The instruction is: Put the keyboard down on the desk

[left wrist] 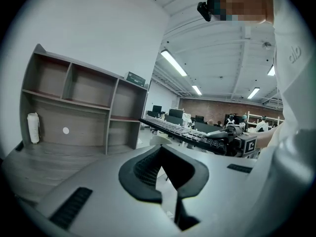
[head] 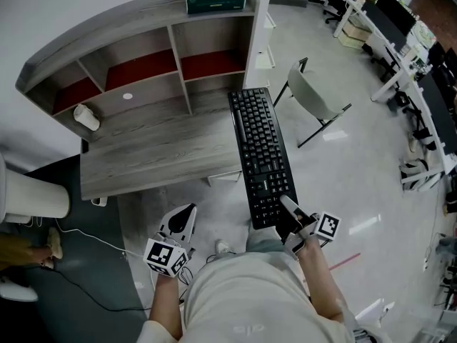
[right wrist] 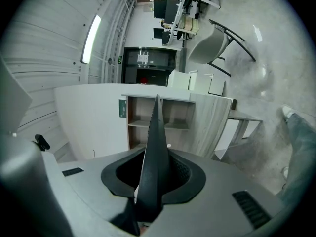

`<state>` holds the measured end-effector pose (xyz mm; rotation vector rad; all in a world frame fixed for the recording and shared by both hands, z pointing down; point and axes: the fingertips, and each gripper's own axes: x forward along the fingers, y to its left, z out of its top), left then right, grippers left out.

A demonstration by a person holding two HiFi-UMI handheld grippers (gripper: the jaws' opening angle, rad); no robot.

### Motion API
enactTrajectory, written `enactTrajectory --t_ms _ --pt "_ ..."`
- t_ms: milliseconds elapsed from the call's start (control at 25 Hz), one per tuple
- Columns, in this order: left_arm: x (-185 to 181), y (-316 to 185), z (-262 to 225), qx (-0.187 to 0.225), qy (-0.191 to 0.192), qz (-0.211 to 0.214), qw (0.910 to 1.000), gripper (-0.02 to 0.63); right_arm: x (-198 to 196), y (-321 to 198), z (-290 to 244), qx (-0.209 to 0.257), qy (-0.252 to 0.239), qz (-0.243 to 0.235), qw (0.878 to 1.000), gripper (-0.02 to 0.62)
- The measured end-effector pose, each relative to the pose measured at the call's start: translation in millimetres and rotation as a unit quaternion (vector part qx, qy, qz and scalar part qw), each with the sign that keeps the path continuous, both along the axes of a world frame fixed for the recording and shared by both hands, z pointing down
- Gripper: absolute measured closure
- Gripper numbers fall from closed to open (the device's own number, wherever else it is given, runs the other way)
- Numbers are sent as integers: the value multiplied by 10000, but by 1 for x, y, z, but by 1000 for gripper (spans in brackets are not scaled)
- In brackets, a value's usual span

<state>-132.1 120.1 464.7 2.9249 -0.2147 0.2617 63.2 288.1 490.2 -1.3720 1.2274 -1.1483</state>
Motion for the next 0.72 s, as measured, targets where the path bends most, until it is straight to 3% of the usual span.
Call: enactTrajectory --t_ms 160,360,720 --pt "30 -21 6 -24 -62 -164 9998 591 30 -21 9 -14 -80 -307 9995 480" --pt "83 -46 4 -66 -119 -496 9987 591 79 -43 16 -140 -194 -1028 9944 480" --pt "162 -77 0 -142 -255 -1095 9936 592 136 -68 37 -549 -359 -2450 9673 480"
